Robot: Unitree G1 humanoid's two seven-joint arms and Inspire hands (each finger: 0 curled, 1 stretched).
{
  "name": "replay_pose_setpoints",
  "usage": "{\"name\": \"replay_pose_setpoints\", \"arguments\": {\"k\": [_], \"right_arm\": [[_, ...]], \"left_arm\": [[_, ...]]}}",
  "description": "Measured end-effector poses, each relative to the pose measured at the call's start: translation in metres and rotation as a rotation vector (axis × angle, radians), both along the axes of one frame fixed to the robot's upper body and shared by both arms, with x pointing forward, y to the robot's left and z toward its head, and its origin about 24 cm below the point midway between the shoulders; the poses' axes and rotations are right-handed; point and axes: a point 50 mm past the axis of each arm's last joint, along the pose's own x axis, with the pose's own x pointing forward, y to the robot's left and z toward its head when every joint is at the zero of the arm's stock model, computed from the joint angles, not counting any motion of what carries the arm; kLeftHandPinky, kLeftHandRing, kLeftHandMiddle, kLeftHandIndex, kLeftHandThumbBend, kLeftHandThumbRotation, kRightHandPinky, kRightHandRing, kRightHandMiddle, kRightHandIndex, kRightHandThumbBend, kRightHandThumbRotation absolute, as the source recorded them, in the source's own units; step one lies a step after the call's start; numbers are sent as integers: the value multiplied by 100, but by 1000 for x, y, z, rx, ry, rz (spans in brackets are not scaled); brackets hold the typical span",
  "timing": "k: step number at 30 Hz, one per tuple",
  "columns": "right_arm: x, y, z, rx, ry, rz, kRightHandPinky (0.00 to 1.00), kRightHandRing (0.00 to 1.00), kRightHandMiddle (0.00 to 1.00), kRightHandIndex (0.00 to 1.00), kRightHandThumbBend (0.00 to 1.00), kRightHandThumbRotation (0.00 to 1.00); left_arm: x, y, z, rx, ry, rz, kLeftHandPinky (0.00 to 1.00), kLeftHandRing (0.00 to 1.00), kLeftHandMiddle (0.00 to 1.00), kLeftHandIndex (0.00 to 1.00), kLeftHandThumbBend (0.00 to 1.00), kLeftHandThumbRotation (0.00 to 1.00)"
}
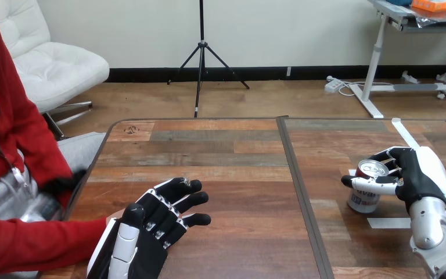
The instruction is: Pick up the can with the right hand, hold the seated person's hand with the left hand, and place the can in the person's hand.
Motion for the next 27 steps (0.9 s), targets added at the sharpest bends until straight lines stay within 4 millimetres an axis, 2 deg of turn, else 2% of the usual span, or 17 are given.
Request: {"name": "replay_pose_setpoints", "arguments": {"k": [11, 18, 27], "right_arm": [[0, 2, 0, -4, -19, -5, 40, 45, 48, 48, 75, 3], [1, 3, 1, -9, -24, -3, 38, 43, 47, 47, 71, 0], [1, 4, 1, -22, -24, 11, 40, 44, 47, 46, 70, 0]], "left_arm": [[-1, 0, -2, 1, 8, 3, 65, 76, 76, 65, 93, 71], [-1, 1, -3, 1, 11, 5, 65, 76, 76, 64, 92, 71], [-1, 1, -3, 0, 12, 6, 65, 76, 76, 64, 92, 71]]}}
